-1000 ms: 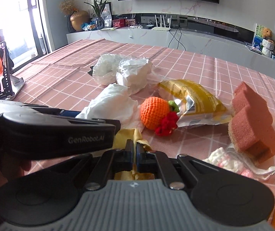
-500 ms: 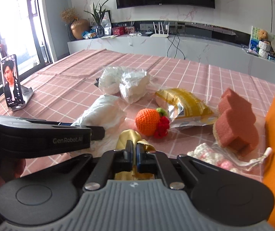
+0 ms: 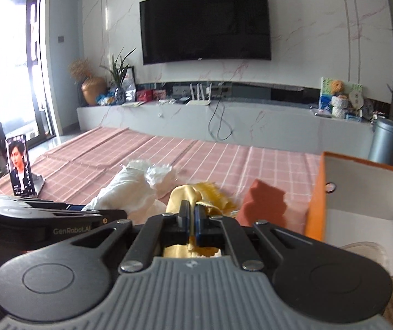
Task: Organize soft objects
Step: 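Carry the yellow cloth and white tissue into the orange box with both grippers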
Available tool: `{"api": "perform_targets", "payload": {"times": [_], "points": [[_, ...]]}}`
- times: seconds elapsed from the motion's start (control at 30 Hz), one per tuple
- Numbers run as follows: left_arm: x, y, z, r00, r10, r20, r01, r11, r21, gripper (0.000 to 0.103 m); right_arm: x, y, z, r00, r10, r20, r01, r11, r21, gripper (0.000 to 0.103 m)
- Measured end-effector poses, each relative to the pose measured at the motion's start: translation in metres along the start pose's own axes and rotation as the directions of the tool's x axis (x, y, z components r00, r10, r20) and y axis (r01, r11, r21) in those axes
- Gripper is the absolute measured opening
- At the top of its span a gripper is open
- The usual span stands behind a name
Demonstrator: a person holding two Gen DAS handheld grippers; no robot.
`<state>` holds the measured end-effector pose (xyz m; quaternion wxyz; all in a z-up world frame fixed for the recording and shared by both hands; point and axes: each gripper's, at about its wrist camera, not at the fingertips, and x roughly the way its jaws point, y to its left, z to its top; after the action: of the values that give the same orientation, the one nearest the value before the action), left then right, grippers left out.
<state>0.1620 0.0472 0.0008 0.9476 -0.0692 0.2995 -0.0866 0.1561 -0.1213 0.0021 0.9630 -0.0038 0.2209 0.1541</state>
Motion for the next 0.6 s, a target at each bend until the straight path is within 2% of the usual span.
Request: {"api": "perform_targets", "payload": {"times": [0.3, 0.47, 0.6], "points": [[-0.018, -0.055, 0.015, 0.989, -0.137, 0.051, 0.132, 0.986, 0.097, 0.031, -0.06, -0.042, 0.013, 0.99, -0.104, 0.099, 0.098, 0.993, 0.058, 0.0], [-0.016, -0.094, 0.025, 0.97, -0.238, 0.044, 0.227, 0.958, 0.178, 0.031, -0.086, -0.066, 0.021, 0.978, -0.17, 0.124, 0.163, 0.984, 0.066, 0.0], [-0.005, -0.127, 0.03, 0.951, -0.308, 0.007, 0.297, 0.923, 0.246, 0.031, -0.097, -0.091, 0.023, 0.973, -0.205, 0.102, 0.197, 0.977, 0.086, 0.0]]}}
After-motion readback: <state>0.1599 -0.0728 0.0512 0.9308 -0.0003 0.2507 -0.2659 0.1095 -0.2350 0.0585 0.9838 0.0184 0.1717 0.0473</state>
